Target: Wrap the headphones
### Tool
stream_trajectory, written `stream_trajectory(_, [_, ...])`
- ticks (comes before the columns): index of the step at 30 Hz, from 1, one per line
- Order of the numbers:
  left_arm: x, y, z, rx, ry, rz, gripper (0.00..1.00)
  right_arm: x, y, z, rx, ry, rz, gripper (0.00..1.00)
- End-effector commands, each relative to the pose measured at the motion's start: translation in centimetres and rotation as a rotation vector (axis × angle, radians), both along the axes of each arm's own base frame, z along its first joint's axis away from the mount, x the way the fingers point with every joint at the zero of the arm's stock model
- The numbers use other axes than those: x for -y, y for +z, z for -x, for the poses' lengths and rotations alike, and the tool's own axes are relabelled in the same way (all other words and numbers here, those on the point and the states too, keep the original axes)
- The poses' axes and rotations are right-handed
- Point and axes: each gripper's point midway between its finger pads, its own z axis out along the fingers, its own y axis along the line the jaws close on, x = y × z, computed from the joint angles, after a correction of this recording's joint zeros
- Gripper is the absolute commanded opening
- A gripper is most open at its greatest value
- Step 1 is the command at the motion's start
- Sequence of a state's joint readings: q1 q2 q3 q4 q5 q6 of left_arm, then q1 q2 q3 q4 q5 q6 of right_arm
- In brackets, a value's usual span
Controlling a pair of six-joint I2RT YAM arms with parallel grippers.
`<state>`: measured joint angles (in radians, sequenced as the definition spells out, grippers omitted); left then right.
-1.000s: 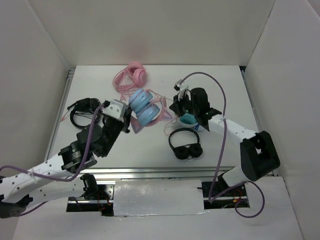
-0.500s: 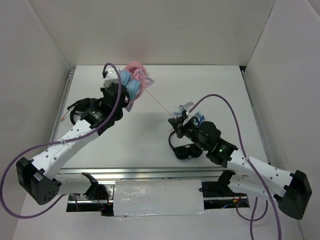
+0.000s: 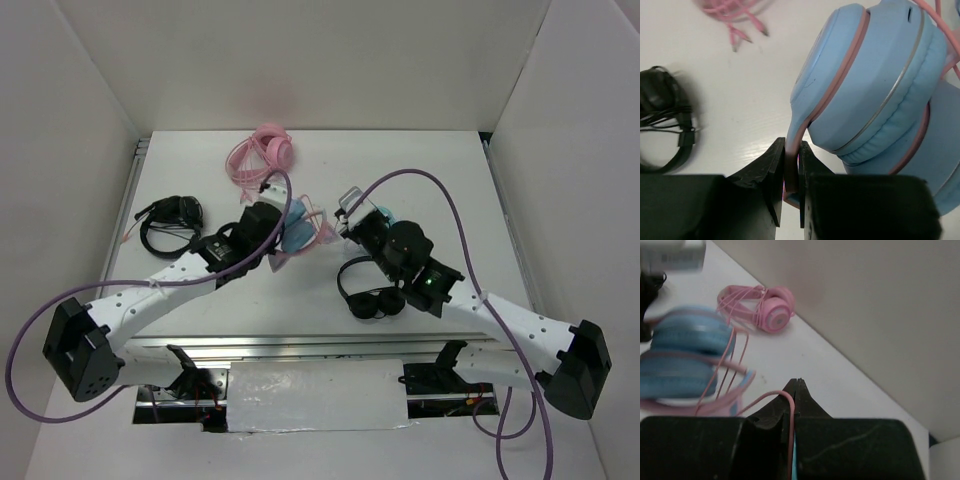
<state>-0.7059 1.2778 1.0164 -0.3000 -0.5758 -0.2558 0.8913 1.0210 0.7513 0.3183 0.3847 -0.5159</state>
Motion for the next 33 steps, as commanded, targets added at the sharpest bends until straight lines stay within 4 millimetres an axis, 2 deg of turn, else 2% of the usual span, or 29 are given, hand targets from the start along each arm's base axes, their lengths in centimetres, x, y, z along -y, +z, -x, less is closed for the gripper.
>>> stream_trajectory(1, [3.7,2.6,0.9,0.078,-0.176,0.065,0.0,-0.7,6.0,-0.4,0.179,0.098,0.051,0.0])
stream_trajectory(2, [4.2,1.6,1.8,0.061,-0.219,0.068,0.0,-1.1,5.7,-0.3,0.186,0.138,0.091,0.0])
stream_trajectory(4, [5.9,1.6,2.8,0.08,-0.328,0.083,0.0,-1.8,6.2,-0.1,0.207,0.236,0.104,0.0])
stream_trajectory(5, [6.6,1.2,3.8,0.077,-0.384,0.101,0.0,-2.1,5.5,-0.1,0.183,0.275,0.126,0.0])
stream_trajectory(7, [7.8,1.0,5.3,0.08,-0.477,0.1,0.0,-2.2,6.1,-0.5,0.172,0.328,0.115,0.0])
stream_trajectory(8, [7.8,1.3,6.1,0.092,-0.51,0.111,0.0,-2.1,5.3,-0.7,0.131,0.348,0.128,0.0])
stream_trajectory(9, [8.6,1.5,7.1,0.1,-0.567,0.119,0.0,-2.3,5.6,-1.0,0.121,0.371,0.128,0.0])
stream_trajectory(10, [8.8,2.2,7.8,0.118,-0.603,0.137,0.0,-2.7,5.3,-0.7,0.105,0.437,0.137,0.0])
stream_trajectory(11, [9.0,2.1,8.4,0.117,-0.63,0.14,0.0,-2.9,4.2,-0.5,0.065,0.476,0.162,0.0])
stream_trajectory(12, [9.6,2.4,9.2,0.121,-0.676,0.152,0.0,-3.4,4.2,-0.6,0.053,0.507,0.164,0.0])
stream_trajectory(16, [10.3,3.2,11.0,0.136,-0.763,0.171,0.0,-5.0,3.0,0.3,0.018,0.647,0.178,0.0])
stream_trajectory(22, [11.5,3.4,12.5,0.129,-0.83,0.188,0.0,-6.7,2.4,-0.2,-0.027,0.733,0.17,0.0])
stream_trajectory(24, [11.7,4.1,12.7,0.148,-0.837,0.211,0.0,-6.9,0.9,-1.1,-0.095,0.73,0.167,0.0])
stream_trajectory(26, [11.5,5.4,12.7,0.182,-0.825,0.238,0.0,-6.9,-0.8,-1.8,-0.156,0.718,0.156,0.0])
stream_trajectory(28, [11.0,7.2,12.8,0.23,-0.81,0.267,0.0,-6.3,-1.2,-2.5,-0.179,0.689,0.113,0.0])
stream_trajectory(29, [10.7,7.7,12.7,0.245,-0.789,0.274,0.0,-6.0,-2.1,-2.6,-0.198,0.682,0.1,0.0])
stream_trajectory(30, [10.3,8.4,12.6,0.263,-0.772,0.287,0.0,-5.8,-2.3,-2.6,-0.204,0.679,0.081,0.0])
stream_trajectory(31, [9.8,9.6,12.6,0.292,-0.757,0.306,0.0,-5.5,-1.5,-2.6,-0.184,0.679,0.045,0.0])
stream_trajectory(32, [9.3,10.2,12.2,0.308,-0.715,0.316,0.0,-5.2,-2.3,-2.5,-0.199,0.675,0.03,0.0])
stream_trajectory(33, [8.9,11.1,12.2,0.328,-0.698,0.328,0.0,-5.0,-2.3,-2.3,-0.197,0.678,0.01,0.01])
